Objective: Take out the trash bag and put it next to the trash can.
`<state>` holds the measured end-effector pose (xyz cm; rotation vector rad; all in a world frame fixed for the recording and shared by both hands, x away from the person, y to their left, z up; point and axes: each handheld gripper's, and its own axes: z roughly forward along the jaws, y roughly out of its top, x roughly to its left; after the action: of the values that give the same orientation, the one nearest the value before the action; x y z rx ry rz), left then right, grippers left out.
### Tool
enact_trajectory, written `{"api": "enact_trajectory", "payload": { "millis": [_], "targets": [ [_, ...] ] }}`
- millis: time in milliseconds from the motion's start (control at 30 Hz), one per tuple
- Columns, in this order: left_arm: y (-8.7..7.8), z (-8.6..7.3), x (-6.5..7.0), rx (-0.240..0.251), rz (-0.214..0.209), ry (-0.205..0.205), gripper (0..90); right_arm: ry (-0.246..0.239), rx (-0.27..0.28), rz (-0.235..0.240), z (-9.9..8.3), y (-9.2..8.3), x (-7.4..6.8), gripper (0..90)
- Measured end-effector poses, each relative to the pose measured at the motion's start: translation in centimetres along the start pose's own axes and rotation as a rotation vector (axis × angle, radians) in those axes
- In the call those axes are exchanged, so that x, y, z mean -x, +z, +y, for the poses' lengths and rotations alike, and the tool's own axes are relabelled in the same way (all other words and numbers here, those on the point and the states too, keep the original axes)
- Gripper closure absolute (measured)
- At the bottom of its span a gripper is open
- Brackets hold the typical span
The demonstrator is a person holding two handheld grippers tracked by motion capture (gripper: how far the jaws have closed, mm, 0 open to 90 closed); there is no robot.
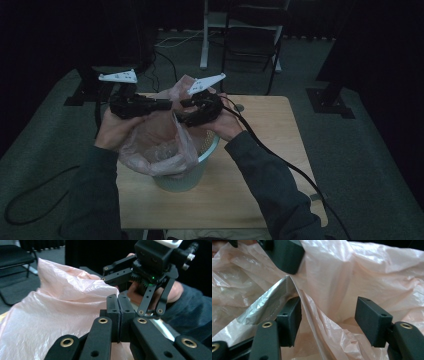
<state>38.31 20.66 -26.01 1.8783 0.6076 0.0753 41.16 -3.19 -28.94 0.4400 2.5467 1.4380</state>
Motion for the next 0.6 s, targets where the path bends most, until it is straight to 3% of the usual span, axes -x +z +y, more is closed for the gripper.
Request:
{"api": "enact_trajectory", "payload": {
  "millis": [133, 333, 433, 500, 567, 600],
  "targets": [
    [0.6, 0.1, -0.1, 0.01, -0.043, -0.011, 88.9, -0.014, 0.015, 0.003, 0.2, -0.1, -0.1, 34.8],
    [1.6, 0.5, 0.0, 0.033, -0.123, -0.019, 88.8, -0.045, 0.025, 0.048, 0.2, -0.1, -0.4, 37.2],
    [2.0, 0.6, 0.2, 0.032, -0.142, -0.024, 88.7, -0.071, 0.034, 0.077, 0.2, -0.1, -1.0, 50.9],
    [2.1, 0.6, 0.2, 0.033, -0.144, -0.028, 88.7, -0.078, 0.032, 0.086, 0.2, -0.1, -1.1, 55.4],
    [2.0, 0.6, 0.0, 0.048, -0.155, -0.039, 88.0, -0.094, 0.034, 0.093, 0.1, -0.2, -1.3, 73.2],
    [1.9, 0.6, -0.1, 0.055, -0.16, -0.046, 88.0, -0.094, 0.034, 0.093, 0.1, -0.2, -1.3, 73.2]
  ]
}}
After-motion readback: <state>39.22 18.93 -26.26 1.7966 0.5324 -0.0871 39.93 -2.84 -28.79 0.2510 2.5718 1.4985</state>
